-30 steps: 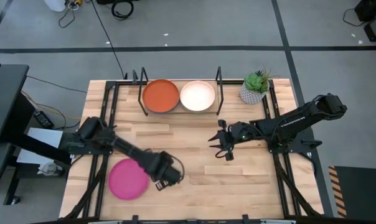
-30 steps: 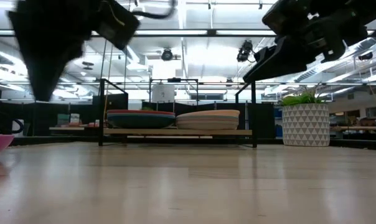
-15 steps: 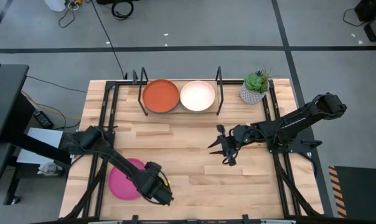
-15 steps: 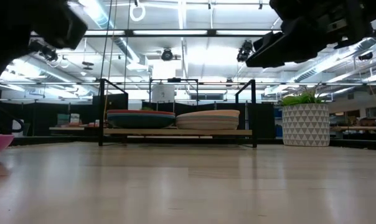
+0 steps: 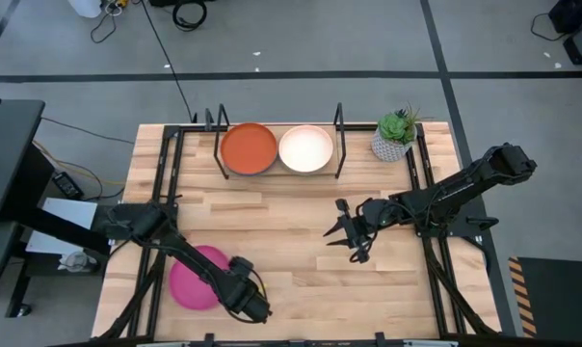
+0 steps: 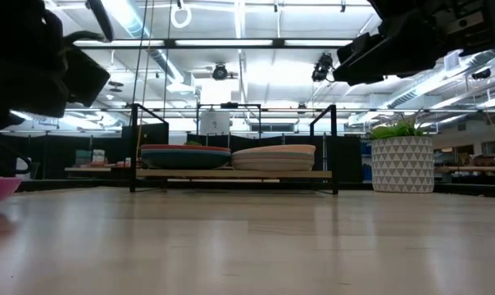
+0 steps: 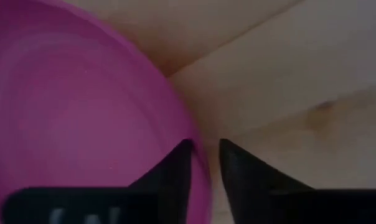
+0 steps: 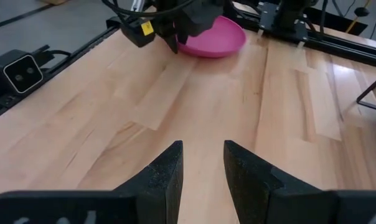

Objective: Place and stack plates onto a shelf
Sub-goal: Stack the pink plate on top of the stacked plates on the shelf

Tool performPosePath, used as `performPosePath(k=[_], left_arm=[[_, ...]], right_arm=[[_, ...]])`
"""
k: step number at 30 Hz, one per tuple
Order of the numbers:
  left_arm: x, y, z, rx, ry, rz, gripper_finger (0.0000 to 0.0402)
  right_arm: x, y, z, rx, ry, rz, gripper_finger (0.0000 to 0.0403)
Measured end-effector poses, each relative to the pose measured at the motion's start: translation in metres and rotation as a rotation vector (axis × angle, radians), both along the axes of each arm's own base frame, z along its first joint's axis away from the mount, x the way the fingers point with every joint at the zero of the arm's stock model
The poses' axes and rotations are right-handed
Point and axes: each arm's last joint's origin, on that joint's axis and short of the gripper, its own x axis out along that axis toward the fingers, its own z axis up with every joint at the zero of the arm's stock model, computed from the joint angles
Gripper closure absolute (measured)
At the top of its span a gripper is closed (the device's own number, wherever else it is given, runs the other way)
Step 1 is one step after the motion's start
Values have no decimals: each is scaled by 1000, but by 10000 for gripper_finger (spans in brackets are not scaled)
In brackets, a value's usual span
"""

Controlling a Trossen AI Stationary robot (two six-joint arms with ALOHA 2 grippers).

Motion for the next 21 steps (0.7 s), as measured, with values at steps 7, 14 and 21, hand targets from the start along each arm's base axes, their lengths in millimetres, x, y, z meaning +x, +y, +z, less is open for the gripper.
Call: performPosePath(k=[7,14,21], left_arm=[[9,-6,17,-57,-34,-158,387],[35,-11,75,-9,-183,-617,387],[46,16,120,268,-96,-993,387]], right_arm=[[0,1,0,0,0,2,281],[0,0,0,1,0,-3,281],[0,0,0,6,2,-8,281]])
